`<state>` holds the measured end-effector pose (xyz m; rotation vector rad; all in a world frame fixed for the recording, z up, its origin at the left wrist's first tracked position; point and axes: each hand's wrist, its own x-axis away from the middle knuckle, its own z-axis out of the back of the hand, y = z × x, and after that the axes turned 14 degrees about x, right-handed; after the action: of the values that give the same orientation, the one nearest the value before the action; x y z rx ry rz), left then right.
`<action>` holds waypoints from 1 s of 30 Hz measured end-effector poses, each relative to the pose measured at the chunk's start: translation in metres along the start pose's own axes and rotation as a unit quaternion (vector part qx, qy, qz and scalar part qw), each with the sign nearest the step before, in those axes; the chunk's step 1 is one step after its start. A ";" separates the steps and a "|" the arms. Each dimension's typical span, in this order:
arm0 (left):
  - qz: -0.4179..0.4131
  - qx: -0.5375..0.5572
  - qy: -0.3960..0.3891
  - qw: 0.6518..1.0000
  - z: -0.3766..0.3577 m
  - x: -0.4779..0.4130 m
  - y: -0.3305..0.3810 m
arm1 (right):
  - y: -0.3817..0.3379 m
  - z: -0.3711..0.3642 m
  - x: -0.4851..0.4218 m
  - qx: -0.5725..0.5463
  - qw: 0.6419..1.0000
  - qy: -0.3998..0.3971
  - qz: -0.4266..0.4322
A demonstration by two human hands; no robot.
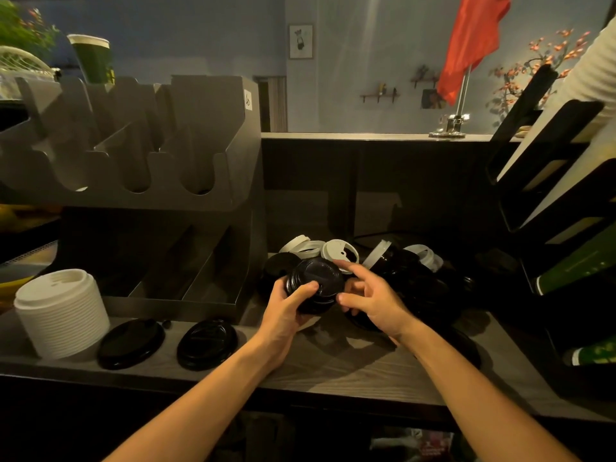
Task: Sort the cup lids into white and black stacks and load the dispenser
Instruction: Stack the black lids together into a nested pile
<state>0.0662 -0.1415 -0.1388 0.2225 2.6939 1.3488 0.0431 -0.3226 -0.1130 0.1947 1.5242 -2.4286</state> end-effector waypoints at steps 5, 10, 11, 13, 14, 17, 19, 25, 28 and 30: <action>-0.012 -0.024 0.001 1.000 0.000 0.001 -0.001 | 0.005 -0.005 0.003 0.095 0.995 0.029 0.011; -0.008 -0.074 -0.016 0.997 0.001 0.001 0.000 | 0.007 -0.004 0.002 0.208 0.969 0.128 0.047; 0.000 -0.078 -0.026 0.997 0.001 0.002 0.000 | 0.007 -0.004 0.002 0.211 0.968 0.133 0.041; 0.006 -0.083 -0.039 0.996 0.001 0.003 -0.001 | 0.006 -0.005 0.001 0.154 0.982 0.106 0.024; 0.006 -0.082 -0.041 0.996 0.000 0.004 0.000 | 0.006 -0.005 0.001 0.098 0.991 0.086 0.014; -0.005 -0.085 -0.035 0.996 -0.002 0.004 0.000 | 0.006 -0.003 -0.002 -0.023 0.998 0.061 -0.021; -0.010 -0.091 -0.034 0.995 -0.004 0.005 0.001 | 0.006 -0.001 -0.002 -0.039 0.997 0.059 -0.033; -0.036 -0.113 -0.021 0.993 -0.006 0.007 0.004 | 0.007 0.006 -0.002 0.062 0.990 0.129 0.000; -0.065 -0.118 0.032 0.990 -0.007 0.005 0.007 | 0.011 0.022 0.001 0.338 0.909 0.239 0.054; -0.070 -0.118 0.065 0.988 -0.007 0.003 0.008 | 0.014 0.029 0.004 0.471 0.862 0.185 0.037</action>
<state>0.0623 -0.1419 -0.1288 -0.0780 2.5602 1.6710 0.0444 -0.3553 -0.1129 0.9161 0.2504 -2.9575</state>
